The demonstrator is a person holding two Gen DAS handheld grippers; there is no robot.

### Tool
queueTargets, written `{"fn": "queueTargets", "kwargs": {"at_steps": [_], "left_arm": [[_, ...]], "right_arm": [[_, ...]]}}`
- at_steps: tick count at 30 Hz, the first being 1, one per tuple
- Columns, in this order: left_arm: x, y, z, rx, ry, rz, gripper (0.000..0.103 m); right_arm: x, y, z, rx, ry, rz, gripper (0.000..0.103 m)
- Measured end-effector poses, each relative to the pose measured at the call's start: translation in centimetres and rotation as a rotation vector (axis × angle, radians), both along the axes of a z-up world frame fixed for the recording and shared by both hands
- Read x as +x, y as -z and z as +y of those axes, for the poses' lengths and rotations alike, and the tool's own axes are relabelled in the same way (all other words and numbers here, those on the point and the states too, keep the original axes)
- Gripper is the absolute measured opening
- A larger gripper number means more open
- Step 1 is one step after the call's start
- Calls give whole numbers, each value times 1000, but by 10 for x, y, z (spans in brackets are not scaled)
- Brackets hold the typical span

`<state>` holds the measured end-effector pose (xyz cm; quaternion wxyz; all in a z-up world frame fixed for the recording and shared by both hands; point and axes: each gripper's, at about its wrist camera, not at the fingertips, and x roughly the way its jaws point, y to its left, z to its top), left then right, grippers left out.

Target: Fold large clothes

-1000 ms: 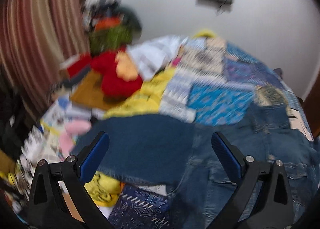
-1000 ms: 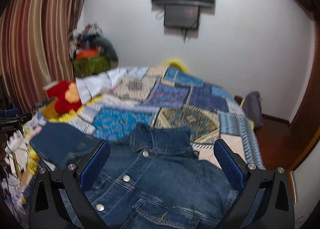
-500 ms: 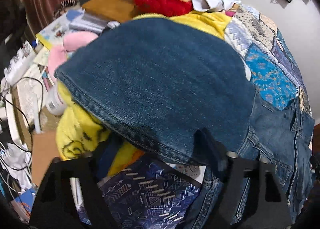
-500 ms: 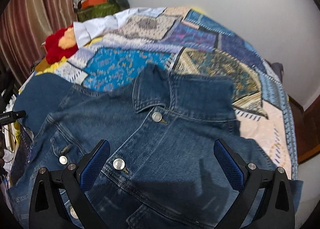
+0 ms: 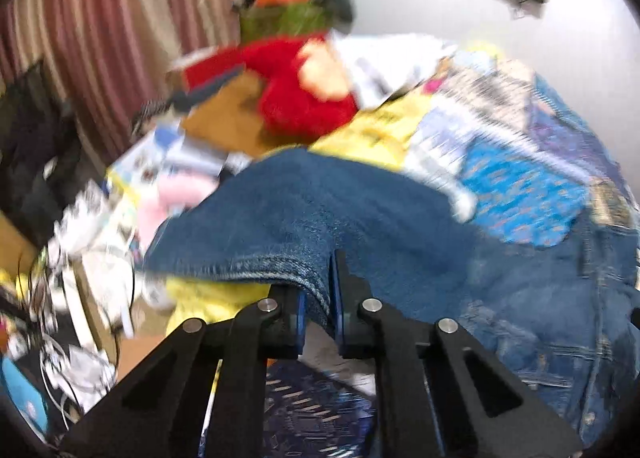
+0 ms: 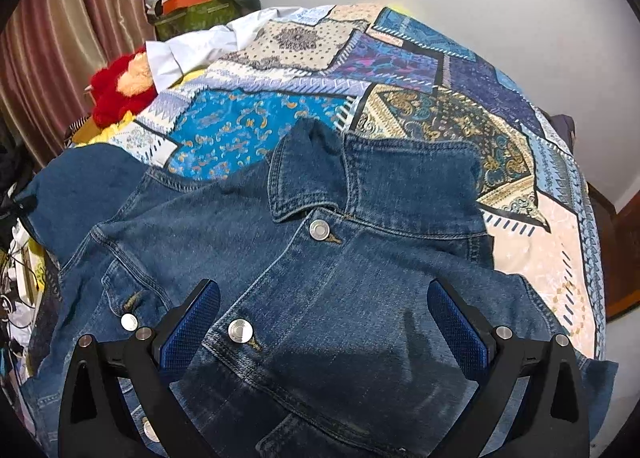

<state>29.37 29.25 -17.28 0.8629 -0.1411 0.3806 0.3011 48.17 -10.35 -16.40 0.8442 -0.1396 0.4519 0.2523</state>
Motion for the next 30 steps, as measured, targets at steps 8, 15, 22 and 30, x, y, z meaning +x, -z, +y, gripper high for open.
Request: {"fn": "queueTargets", "kwargs": {"at_steps": [8, 15, 22, 30], "left_arm": [[39, -32, -79, 3, 294, -83, 7], [75, 38, -117, -186, 410, 72, 7], [68, 94, -126, -243, 379, 171, 23], [22, 62, -81, -290, 317, 40, 72]], "right_arm": [[-19, -34, -20, 21, 14, -75, 103], [-39, -53, -41, 13, 23, -121, 103], [-50, -55, -55, 8, 37, -122, 103], [-54, -56, -56, 2, 32, -124, 103]]}}
